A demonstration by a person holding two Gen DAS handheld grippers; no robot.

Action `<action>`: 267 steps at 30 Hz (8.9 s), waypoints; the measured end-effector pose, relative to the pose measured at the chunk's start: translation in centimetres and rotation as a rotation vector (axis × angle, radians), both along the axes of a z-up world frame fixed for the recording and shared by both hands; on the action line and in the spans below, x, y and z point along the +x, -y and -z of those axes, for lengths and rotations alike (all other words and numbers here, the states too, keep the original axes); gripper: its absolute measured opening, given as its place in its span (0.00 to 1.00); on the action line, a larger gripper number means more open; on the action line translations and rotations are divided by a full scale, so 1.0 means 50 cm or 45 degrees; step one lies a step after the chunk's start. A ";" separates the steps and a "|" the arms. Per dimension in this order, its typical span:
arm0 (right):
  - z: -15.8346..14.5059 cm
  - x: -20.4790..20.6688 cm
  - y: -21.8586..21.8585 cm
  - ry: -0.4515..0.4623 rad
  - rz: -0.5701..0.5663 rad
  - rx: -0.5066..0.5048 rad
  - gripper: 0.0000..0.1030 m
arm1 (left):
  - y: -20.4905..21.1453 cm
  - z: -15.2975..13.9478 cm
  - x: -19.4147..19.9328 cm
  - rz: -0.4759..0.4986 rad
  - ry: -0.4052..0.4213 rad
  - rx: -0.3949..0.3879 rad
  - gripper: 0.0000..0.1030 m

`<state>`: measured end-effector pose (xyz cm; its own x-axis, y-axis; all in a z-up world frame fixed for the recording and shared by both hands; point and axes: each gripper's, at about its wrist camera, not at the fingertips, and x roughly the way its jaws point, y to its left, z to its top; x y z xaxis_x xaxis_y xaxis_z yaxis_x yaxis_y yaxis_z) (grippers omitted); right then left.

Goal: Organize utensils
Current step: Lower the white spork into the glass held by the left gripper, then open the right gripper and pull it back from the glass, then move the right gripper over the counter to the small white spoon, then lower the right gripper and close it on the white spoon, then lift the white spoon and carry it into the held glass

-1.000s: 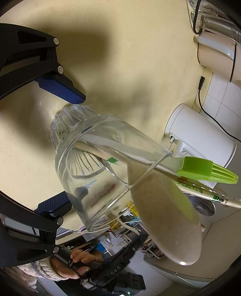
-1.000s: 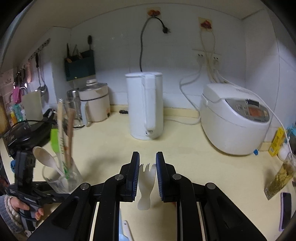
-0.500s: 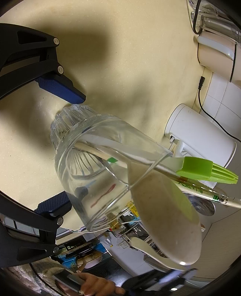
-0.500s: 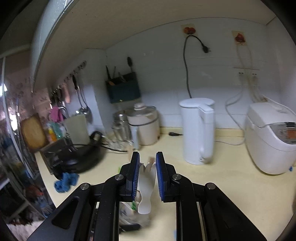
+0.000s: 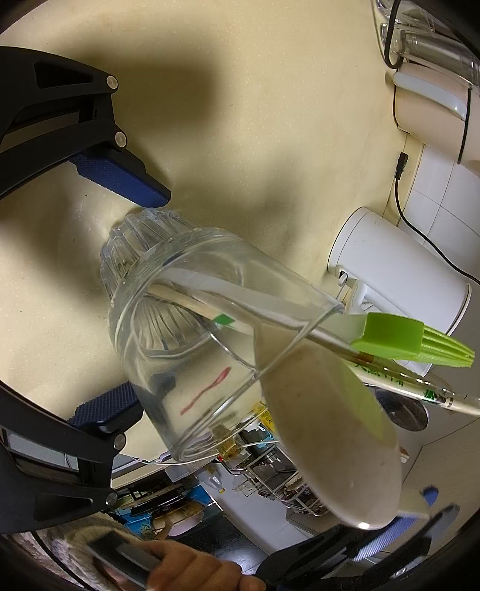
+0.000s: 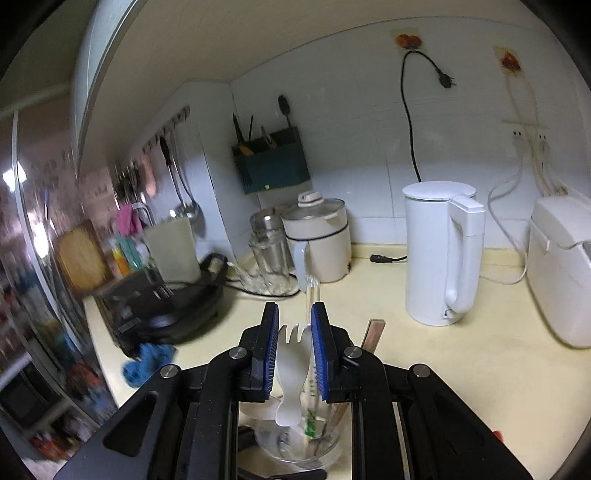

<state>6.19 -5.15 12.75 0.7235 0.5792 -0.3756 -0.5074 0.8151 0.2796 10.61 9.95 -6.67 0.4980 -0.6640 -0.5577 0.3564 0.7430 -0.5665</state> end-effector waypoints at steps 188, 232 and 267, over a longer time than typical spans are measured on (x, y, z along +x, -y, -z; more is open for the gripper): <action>0.358 -0.233 0.420 -0.403 0.606 -0.048 0.24 | -0.002 0.001 0.000 0.001 0.000 -0.001 0.91; 0.260 -0.154 0.279 -0.263 0.424 -0.142 0.24 | -0.002 0.001 0.001 0.002 0.000 -0.001 0.91; 0.037 -0.111 0.106 0.016 0.117 -0.080 0.24 | -0.002 0.001 0.000 0.003 0.000 -0.001 0.91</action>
<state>0.63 -10.47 10.92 0.7773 0.4856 -0.3999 -0.4326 0.8742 0.2207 10.63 10.06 -6.73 0.4964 -0.6657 -0.5572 0.3577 0.7417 -0.5673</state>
